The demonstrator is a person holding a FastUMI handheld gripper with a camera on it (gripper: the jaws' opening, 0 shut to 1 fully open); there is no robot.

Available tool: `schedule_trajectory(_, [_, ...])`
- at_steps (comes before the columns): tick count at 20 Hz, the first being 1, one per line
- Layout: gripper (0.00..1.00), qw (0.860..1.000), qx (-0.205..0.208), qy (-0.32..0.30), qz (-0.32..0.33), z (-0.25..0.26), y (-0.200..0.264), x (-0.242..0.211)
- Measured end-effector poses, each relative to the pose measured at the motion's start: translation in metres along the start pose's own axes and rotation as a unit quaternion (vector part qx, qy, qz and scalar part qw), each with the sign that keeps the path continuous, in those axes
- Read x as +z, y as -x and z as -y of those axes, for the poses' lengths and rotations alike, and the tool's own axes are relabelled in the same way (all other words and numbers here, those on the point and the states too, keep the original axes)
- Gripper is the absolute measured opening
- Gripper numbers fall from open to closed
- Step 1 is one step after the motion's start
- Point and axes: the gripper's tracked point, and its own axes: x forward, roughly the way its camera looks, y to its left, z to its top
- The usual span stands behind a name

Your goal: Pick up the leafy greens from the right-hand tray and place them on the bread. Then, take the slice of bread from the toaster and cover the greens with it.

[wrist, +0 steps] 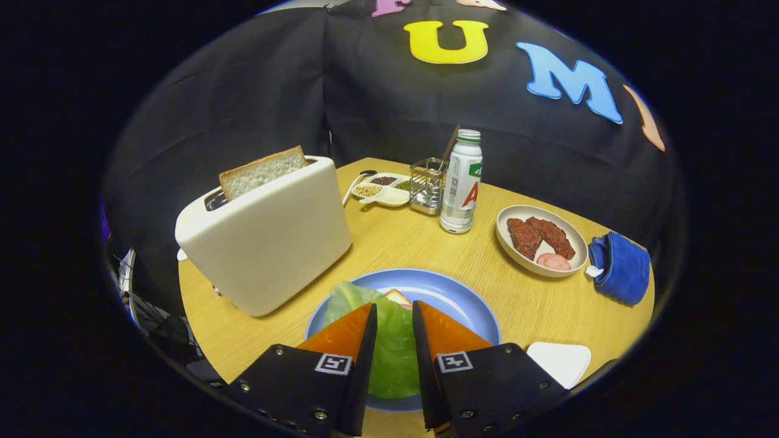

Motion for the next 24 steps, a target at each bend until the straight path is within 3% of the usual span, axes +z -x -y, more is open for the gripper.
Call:
schedule_trajectory(6, [0.37,0.993,-0.035,-0.003,0.114,-0.021,0.033,0.03])
schedule_trajectory(12, [0.36,0.98,-0.064,-0.008,0.19,-0.039,0.066,0.054])
schedule_trajectory(24, [0.36,0.968,-0.054,-0.035,0.244,-0.107,0.081,0.098])
